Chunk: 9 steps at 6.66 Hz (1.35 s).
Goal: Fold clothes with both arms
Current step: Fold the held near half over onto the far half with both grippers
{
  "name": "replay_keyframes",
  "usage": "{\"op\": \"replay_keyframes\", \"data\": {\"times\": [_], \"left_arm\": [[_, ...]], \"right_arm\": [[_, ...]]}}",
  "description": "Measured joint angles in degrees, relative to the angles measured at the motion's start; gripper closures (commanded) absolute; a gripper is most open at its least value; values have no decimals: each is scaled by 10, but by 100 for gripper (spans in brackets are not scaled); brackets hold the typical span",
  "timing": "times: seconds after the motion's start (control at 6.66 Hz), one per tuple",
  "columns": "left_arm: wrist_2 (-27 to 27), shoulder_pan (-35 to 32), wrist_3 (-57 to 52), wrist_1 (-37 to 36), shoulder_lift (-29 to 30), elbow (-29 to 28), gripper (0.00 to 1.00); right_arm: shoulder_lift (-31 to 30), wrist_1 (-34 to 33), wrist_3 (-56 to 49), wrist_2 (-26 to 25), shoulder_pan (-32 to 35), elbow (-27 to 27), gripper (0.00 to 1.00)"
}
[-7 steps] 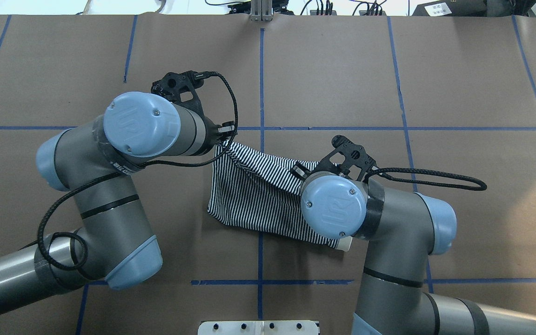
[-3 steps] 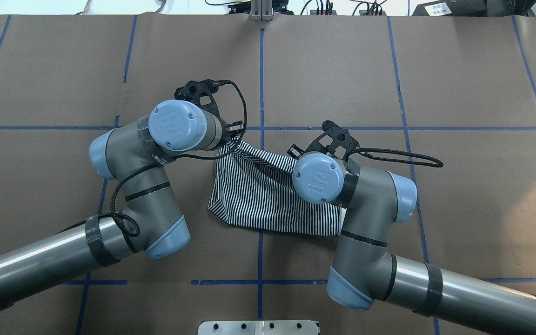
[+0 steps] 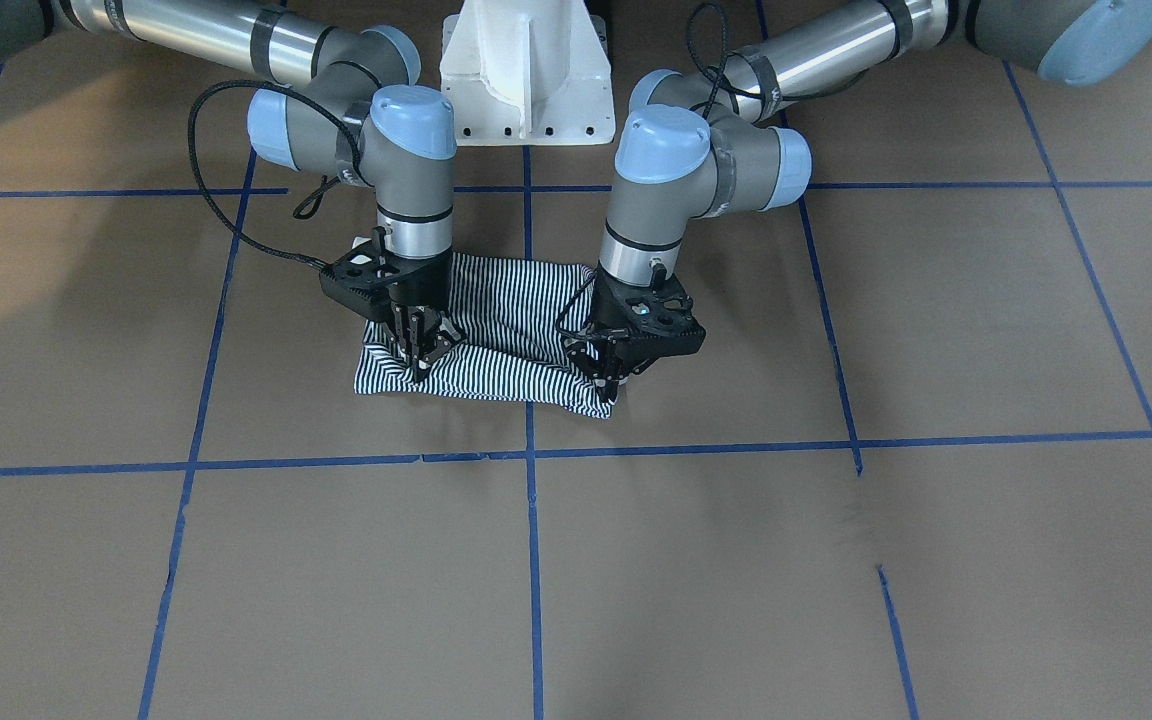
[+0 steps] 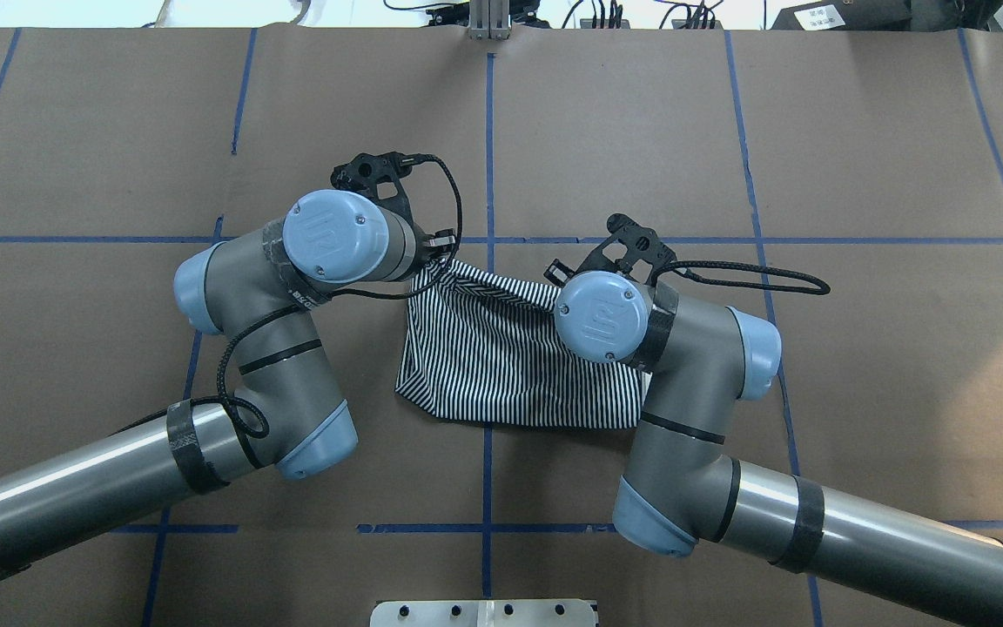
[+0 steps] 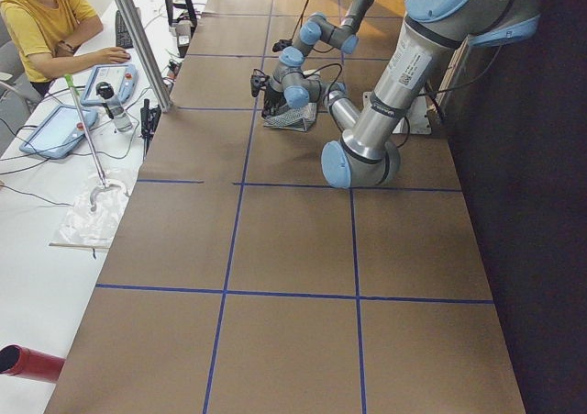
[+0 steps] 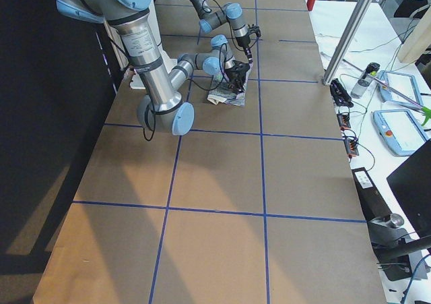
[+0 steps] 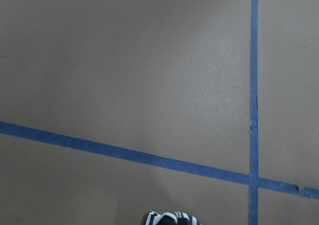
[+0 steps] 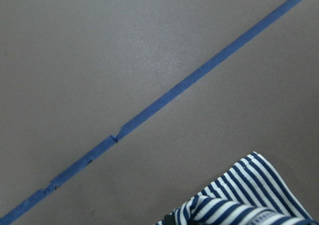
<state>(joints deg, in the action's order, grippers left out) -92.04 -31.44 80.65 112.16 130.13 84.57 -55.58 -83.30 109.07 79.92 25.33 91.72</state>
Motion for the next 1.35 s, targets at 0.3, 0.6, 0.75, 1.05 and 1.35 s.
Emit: {"op": "replay_keyframes", "data": {"times": [0.3,0.6,0.75,1.05,1.35], "left_arm": [[-11,-18,-87,15,-15,14,0],[-49,-46,-145,24,-36,33,0],[-60,-54,-161,27,-45,41,0],[-70,-59,-171,30,-51,46,0],[-72,-60,-170,31,-52,47,0]], "right_arm": [[0,-4,-77,23,12,11,0],[1,-39,-138,68,32,56,0],[4,-62,-159,76,30,79,0],[19,-78,-182,54,-3,81,0],[42,-80,-215,25,-23,34,0]]}}
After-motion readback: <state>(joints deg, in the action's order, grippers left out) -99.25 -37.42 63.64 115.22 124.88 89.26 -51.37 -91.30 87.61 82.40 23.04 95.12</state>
